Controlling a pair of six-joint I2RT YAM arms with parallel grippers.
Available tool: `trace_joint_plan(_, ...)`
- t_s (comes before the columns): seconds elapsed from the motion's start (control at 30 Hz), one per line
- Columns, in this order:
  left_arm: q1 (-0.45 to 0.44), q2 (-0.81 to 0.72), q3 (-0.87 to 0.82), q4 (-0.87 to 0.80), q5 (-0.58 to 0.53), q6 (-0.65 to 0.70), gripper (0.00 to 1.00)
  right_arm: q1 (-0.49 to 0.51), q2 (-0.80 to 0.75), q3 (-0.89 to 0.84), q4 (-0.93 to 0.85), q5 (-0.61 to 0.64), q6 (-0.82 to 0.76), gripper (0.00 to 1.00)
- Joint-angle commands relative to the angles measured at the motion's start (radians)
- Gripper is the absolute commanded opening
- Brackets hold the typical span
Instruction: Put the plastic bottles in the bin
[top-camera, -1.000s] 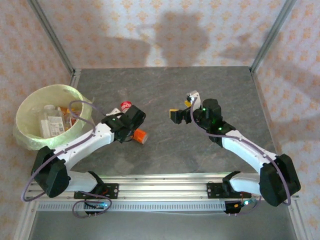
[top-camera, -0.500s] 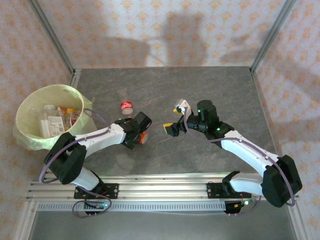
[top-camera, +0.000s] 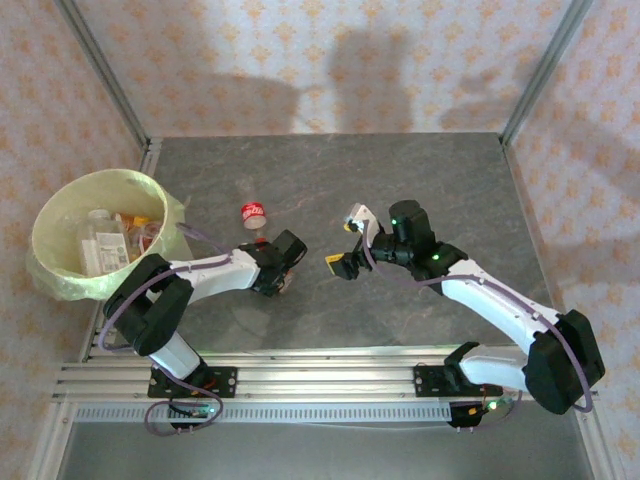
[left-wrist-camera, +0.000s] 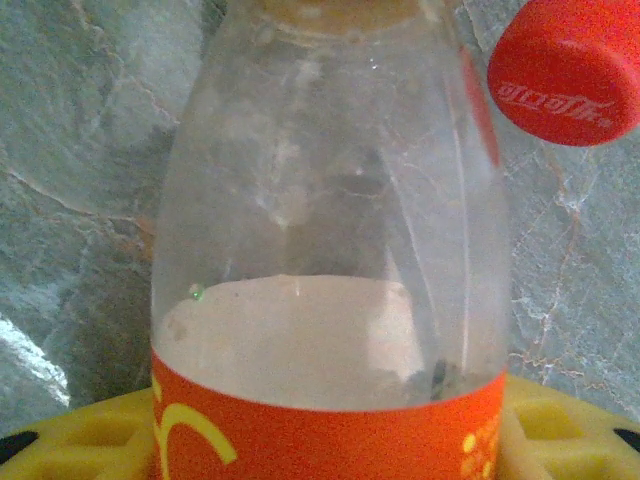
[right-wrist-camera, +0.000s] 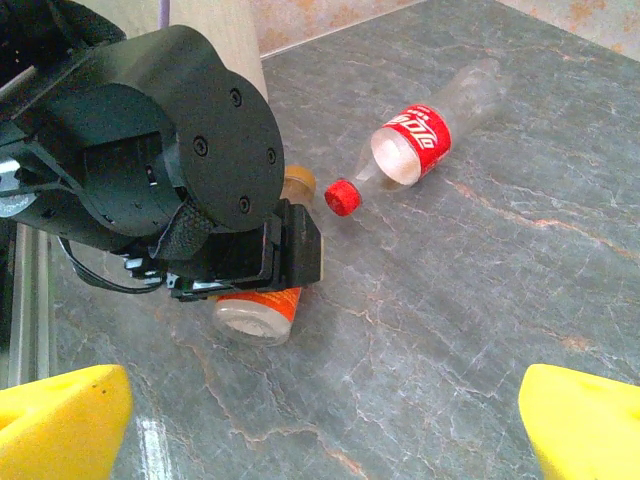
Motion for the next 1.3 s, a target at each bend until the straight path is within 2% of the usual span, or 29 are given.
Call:
trace_joint_plan(0.0, 0.0, -0.014, 0.091, -0.039, -0.058, 0.128, 0.51, 0.009, -0.012, 0.038, -0.006, 0.008, -0.023, 0.99)
trace_joint_plan(0.07, -0.008, -0.047, 0.182, -0.15, -0.098, 0.242, 0.49, 0.008, -0.011, 0.041, -0.01, 0.011, -0.022, 0.99)
trace_joint_plan(0.17, -0.041, -0.091, 0.336, -0.336, -0.228, 0.397, 0.5, 0.008, -0.012, 0.046, -0.004, 0.006, -0.02, 0.99)
trace_joint_plan(0.3, -0.043, -0.123, 0.521, -0.489, -0.312, 0.622, 0.51, 0.008, 0.027, 0.067, 0.0, 0.004, -0.002, 0.99)
trace_joint_plan(0.43, -0.043, -0.161, 0.701, -0.625, -0.452, 0.807, 0.51, 0.008, 0.05, 0.101, -0.014, 0.019, 0.01, 0.99)
trace_joint_plan(0.63, -0.033, -0.193, 0.951, -0.89, -0.79, 0.972, 0.51, 0.008, 0.062, 0.114, -0.002, 0.067, 0.02, 0.99)
trace_joint_plan(0.7, 0.004, -0.194, 1.015, -0.98, -0.848, 0.986, 0.52, 0.008, 0.067, 0.114, 0.006, 0.08, 0.027, 0.99)
trace_joint_plan(0.83, 0.169, -0.239, 1.033, -1.036, -0.824, 1.052, 0.52, 0.008, 0.079, 0.121, 0.015, 0.095, 0.042, 0.99)
trace_joint_plan(1.03, 0.444, -0.375, 0.939, -0.942, -0.807, 1.177, 0.51, 0.008, 0.094, 0.135, 0.011, 0.101, 0.061, 0.99)
trace_joint_plan(1.1, 0.588, -0.421, 0.902, -0.894, -0.706, 1.222, 0.51, 0.006, 0.104, 0.138, 0.009, 0.093, 0.064, 0.99)
trace_joint_plan(1.2, 0.808, -0.467, 0.842, -0.855, -0.489, 1.258, 0.52, 0.007, 0.124, 0.16, -0.008, 0.081, 0.064, 0.99)
trace_joint_plan(1.27, 0.919, -0.475, 0.802, -0.84, -0.363, 1.281, 0.52, 0.006, 0.137, 0.179, -0.015, 0.079, 0.067, 0.99)
